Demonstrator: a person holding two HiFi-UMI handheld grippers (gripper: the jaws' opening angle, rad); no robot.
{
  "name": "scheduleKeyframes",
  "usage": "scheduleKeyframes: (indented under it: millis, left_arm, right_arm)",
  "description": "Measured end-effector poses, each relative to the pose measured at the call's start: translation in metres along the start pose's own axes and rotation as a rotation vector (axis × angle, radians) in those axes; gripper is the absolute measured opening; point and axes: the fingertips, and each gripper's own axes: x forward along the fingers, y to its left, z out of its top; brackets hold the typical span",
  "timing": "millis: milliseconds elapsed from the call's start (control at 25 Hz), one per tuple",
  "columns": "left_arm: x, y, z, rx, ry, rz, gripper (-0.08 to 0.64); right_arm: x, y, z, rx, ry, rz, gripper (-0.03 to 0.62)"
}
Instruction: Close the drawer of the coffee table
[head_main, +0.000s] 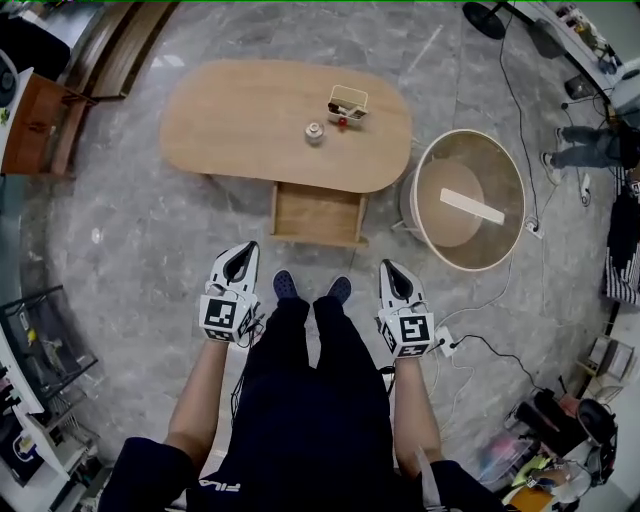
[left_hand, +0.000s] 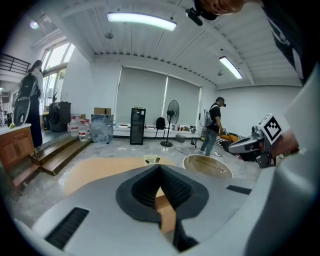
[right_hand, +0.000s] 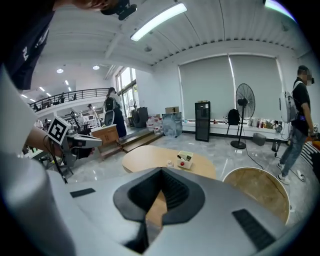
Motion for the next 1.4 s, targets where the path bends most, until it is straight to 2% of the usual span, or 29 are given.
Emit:
scheduleKeyframes:
  millis: [160, 280, 440, 640, 720, 920, 1200, 1320, 1400]
  left_arm:
    - [0.022, 0.011, -0.050, 0.053, 0.008, -0.021, 0.025]
    - [0.039, 0.029, -0.090, 0.074, -0.014, -0.008, 0.025]
    - [0.076, 0.037, -0.149, 0.111, -0.045, -0.032, 0.025]
    - [0.109, 0.051, -0.232, 0.075, -0.055, 0.033, 0.024]
    - [0.123, 0.056, -0.265, 0.085, -0.082, 0.037, 0.025]
    - [0.150, 0.077, -0.349, 0.096, -0.083, 0.054, 0.025]
    - [0.176, 0.102, -0.437, 0.186, -0.152, -0.031, 0.025]
    - [0.186, 0.109, -0.459, 0.210, -0.222, -0.041, 0.024]
    - [0.185, 0.109, -0.477, 0.212, -0.235, -0.049, 0.025]
  right_arm:
    - [0.021, -0.014, -0.046, -0.044, -0.008, 0.014, 0.026]
    - [0.045, -0.028, -0.088, -0.086, -0.009, 0.028, 0.026]
    - [0.085, -0.047, -0.149, -0.121, -0.034, 0.070, 0.026]
    - [0.132, -0.064, -0.216, -0.122, -0.079, 0.081, 0.026]
    - [0.151, -0.071, -0.243, -0.110, -0.092, 0.080, 0.026]
    - [0.188, -0.097, -0.316, -0.125, -0.106, 0.085, 0.026]
    - [0.223, -0.107, -0.392, -0.204, -0.207, 0.240, 0.026]
    - [0.231, -0.119, -0.419, -0.202, -0.272, 0.260, 0.026]
    - [0.226, -0.125, -0.439, -0.191, -0.298, 0.277, 0.026]
